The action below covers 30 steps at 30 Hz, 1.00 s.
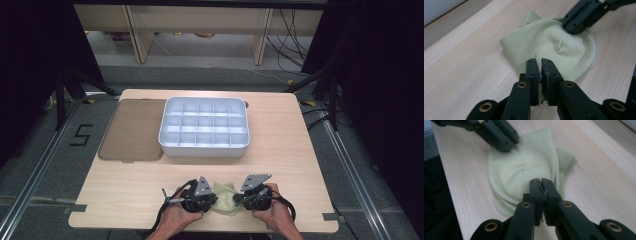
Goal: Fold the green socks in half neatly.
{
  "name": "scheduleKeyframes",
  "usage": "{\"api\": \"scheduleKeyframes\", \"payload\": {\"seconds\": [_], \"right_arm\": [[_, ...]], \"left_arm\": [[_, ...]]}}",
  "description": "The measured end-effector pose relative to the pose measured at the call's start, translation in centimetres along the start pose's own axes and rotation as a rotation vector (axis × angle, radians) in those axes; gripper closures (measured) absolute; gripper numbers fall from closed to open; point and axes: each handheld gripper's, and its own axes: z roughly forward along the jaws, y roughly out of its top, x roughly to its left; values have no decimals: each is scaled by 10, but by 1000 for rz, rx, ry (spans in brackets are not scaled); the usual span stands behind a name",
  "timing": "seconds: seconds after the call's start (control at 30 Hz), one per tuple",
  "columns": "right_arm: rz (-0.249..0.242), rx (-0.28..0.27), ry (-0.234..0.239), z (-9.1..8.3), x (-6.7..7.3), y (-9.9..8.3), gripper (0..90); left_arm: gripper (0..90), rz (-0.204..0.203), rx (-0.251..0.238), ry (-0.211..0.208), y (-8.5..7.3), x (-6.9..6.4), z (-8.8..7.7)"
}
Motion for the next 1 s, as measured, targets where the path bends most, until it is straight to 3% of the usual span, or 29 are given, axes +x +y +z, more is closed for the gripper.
{"api": "scheduleKeyframes", "payload": {"seconds": [0.1,0.13,0.2,0.33,0.37,0.4,0.47,0.6,0.67,0.73,0.77,0.83,1.0], "right_arm": [[-12,-10,11,3,4,0,877],[-16,-11,15,3,6,0,877],[-5,-3,23,4,8,1,877],[-8,-6,31,6,15,3,877],[-4,14,24,5,15,4,877],[-12,-11,31,7,15,4,877],[-16,-11,29,7,15,4,877],[-7,-7,28,7,16,4,877],[-14,-12,30,7,15,4,877],[9,3,20,7,16,3,877],[-9,-9,34,7,15,3,877],[-15,-15,38,7,15,4,877],[-10,-11,31,7,15,4,876]], "left_arm": [[832,-24,-6,4,0,2,0],[832,1,-1,12,0,4,0],[831,-23,-3,17,0,6,0],[812,-27,-6,22,1,11,0],[805,-15,-1,26,1,13,-1],[796,-28,-3,23,1,13,-2],[765,-30,-7,18,1,14,-3],[666,-90,-4,14,-2,19,-6],[630,-144,9,0,-3,21,-8],[617,-158,10,-31,-2,24,-9],[613,-177,8,-37,-2,24,-9],[598,-169,37,-44,-2,26,-8],[623,-189,48,-48,-2,24,-5]]}}
